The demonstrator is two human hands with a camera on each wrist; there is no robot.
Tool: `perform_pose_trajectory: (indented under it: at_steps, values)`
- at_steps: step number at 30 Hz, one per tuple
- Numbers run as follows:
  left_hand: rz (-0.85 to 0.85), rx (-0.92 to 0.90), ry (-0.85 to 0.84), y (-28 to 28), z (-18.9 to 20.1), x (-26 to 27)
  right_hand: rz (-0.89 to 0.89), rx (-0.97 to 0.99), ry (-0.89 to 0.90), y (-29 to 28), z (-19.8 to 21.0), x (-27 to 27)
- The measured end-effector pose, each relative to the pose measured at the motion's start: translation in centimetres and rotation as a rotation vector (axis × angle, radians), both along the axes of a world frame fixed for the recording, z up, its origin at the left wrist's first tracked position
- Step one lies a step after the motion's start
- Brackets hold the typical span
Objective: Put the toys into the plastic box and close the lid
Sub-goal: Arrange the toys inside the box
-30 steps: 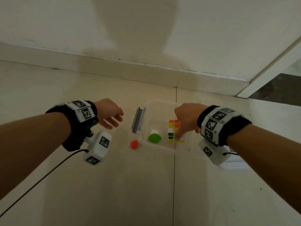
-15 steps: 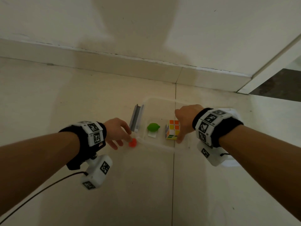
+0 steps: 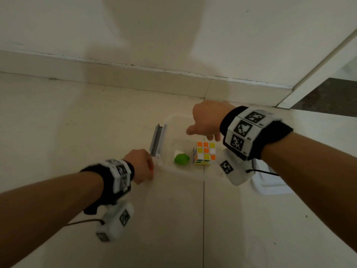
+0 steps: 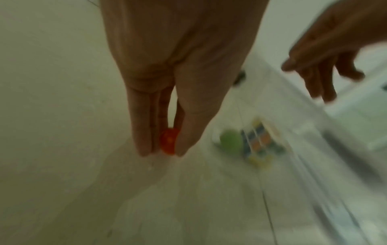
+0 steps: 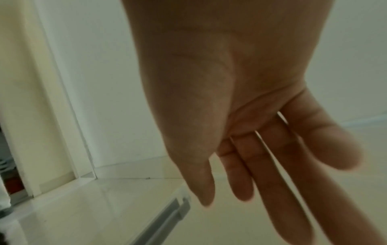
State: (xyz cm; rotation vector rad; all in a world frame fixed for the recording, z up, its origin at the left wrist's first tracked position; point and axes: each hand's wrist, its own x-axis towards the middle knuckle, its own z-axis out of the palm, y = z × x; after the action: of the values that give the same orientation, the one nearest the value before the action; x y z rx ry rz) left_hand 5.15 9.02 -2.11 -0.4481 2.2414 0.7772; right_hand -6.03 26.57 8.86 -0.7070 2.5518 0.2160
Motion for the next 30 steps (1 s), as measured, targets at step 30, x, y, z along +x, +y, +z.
perform_pose_trajectory:
  at_steps: [30]
  values:
    - [0.473, 0.252, 0.274, -2.5, 7.8, -3.8, 0.112, -0.123, -0.38, 0.4, -4.3, 1.7]
